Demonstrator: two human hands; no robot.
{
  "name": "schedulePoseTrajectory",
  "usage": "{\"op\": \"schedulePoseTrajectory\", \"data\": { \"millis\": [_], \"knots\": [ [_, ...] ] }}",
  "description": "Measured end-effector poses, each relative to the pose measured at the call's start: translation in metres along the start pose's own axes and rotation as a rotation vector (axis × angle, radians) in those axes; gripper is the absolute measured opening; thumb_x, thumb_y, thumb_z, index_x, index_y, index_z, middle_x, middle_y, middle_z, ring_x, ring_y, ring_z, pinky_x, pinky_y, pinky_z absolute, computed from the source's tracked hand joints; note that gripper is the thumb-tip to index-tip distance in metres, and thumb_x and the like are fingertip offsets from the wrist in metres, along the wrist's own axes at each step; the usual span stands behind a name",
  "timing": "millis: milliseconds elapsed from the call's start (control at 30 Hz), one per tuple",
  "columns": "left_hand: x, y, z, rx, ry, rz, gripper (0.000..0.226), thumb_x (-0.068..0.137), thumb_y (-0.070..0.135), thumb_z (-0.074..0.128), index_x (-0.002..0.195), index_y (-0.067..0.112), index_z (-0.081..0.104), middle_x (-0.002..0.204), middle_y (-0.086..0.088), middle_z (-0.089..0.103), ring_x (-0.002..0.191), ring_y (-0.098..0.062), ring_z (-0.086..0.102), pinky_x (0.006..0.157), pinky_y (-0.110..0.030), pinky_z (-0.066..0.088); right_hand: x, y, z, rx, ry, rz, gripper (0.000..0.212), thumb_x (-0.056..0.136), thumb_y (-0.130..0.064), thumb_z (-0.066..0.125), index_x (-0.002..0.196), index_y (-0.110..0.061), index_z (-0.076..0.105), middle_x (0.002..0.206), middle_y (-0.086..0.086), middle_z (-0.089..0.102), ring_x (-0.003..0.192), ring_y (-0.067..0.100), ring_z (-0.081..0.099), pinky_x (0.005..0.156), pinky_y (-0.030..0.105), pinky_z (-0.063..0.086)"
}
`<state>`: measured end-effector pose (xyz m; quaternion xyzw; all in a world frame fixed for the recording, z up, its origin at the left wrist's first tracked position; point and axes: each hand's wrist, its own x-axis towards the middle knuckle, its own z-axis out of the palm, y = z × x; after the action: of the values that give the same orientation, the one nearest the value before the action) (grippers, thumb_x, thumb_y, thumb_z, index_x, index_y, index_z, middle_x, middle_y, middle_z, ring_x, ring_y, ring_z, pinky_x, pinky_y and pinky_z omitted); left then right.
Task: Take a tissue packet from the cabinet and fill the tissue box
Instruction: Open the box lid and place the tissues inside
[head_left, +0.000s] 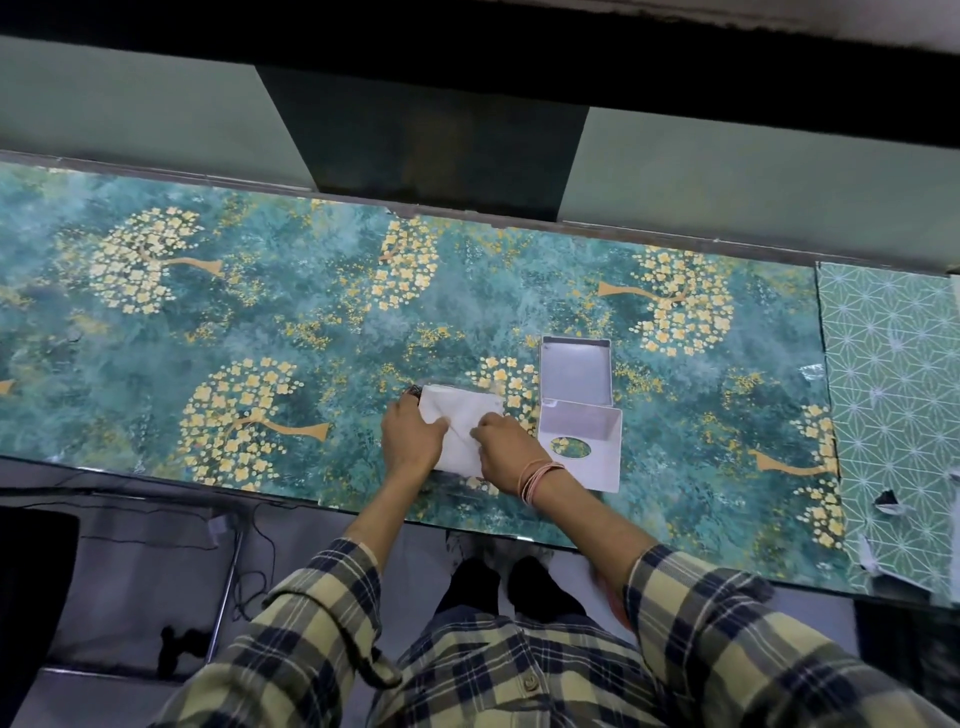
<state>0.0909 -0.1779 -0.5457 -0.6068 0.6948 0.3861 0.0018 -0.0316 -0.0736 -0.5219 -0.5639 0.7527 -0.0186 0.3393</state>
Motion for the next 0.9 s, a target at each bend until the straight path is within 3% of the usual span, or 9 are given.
{"op": "schedulePoseTrajectory", "data": {
  "millis": [133, 267, 400, 500, 733, 833, 900],
  "knots": [
    [0.010, -0.001, -0.004, -0.005, -0.119, -0.076, 0.052, 0.083, 0.041, 0.078, 0.114, 0.002, 0.063, 0.110, -0.020, 0.068, 0.091, -0.037, 0.066, 0.069, -0.044, 0.056, 0.002, 0.000, 0.003, -0.021, -0.011, 0.037, 0.025, 0.090, -0.005, 0.055, 0.113, 0.000, 0.064, 0.119, 0.020, 0.053, 0.105, 0.042, 0.055, 0.087, 0.049, 0.053],
    [0.021, 0.002, -0.007, -0.041, -0.204, -0.088, 0.050, 0.082, 0.041, 0.082, 0.113, 0.004, 0.068, 0.113, -0.017, 0.071, 0.099, -0.035, 0.068, 0.081, -0.046, 0.058, 0.004, -0.004, 0.007, 0.007, -0.010, 0.088, 0.029, 0.088, -0.001, 0.057, 0.116, 0.002, 0.064, 0.121, 0.020, 0.052, 0.109, 0.041, 0.054, 0.091, 0.048, 0.052],
    [0.027, 0.003, -0.012, -0.106, -0.278, -0.128, 0.069, 0.072, 0.051, 0.086, 0.124, 0.009, 0.065, 0.123, -0.013, 0.068, 0.111, -0.036, 0.064, 0.091, -0.048, 0.056, 0.002, -0.008, 0.008, 0.028, -0.005, 0.119, 0.034, 0.085, 0.000, 0.059, 0.119, 0.002, 0.064, 0.122, 0.020, 0.053, 0.111, 0.041, 0.054, 0.094, 0.047, 0.051],
    [0.036, -0.005, -0.009, -0.174, -0.332, -0.139, 0.097, 0.046, 0.071, 0.083, 0.121, 0.011, 0.067, 0.121, -0.013, 0.071, 0.108, -0.036, 0.067, 0.090, -0.052, 0.058, 0.001, -0.010, 0.007, 0.037, -0.004, 0.141, 0.038, 0.086, 0.000, 0.059, 0.124, 0.001, 0.062, 0.127, 0.019, 0.053, 0.117, 0.039, 0.052, 0.096, 0.046, 0.050],
    [0.022, 0.002, -0.008, -0.240, -0.383, -0.087, 0.055, 0.079, 0.052, 0.083, 0.111, 0.009, 0.073, 0.106, -0.011, 0.074, 0.097, -0.033, 0.071, 0.084, -0.050, 0.060, -0.006, -0.012, 0.005, 0.186, 0.073, 0.204, 0.041, 0.086, 0.000, 0.054, 0.126, -0.001, 0.064, 0.122, 0.018, 0.056, 0.114, 0.038, 0.053, 0.094, 0.041, 0.049],
    [0.016, 0.003, -0.009, -0.374, -0.420, -0.072, 0.053, 0.082, 0.057, 0.078, 0.105, 0.009, 0.075, 0.102, -0.012, 0.078, 0.094, -0.032, 0.075, 0.081, -0.049, 0.063, -0.011, -0.011, 0.005, 0.279, 0.155, 0.247, 0.042, 0.086, 0.000, 0.051, 0.126, -0.002, 0.065, 0.126, 0.018, 0.059, 0.118, 0.038, 0.051, 0.100, 0.042, 0.047],
    [0.014, 0.004, -0.010, -0.400, -0.439, -0.077, 0.067, 0.080, 0.070, 0.071, 0.095, 0.004, 0.073, 0.095, -0.014, 0.078, 0.089, -0.033, 0.075, 0.072, -0.044, 0.059, -0.016, -0.012, 0.006, 0.341, 0.225, 0.299, 0.045, 0.085, 0.001, 0.050, 0.128, -0.005, 0.064, 0.135, 0.015, 0.055, 0.125, 0.038, 0.045, 0.105, 0.042, 0.042]
  ]
}}
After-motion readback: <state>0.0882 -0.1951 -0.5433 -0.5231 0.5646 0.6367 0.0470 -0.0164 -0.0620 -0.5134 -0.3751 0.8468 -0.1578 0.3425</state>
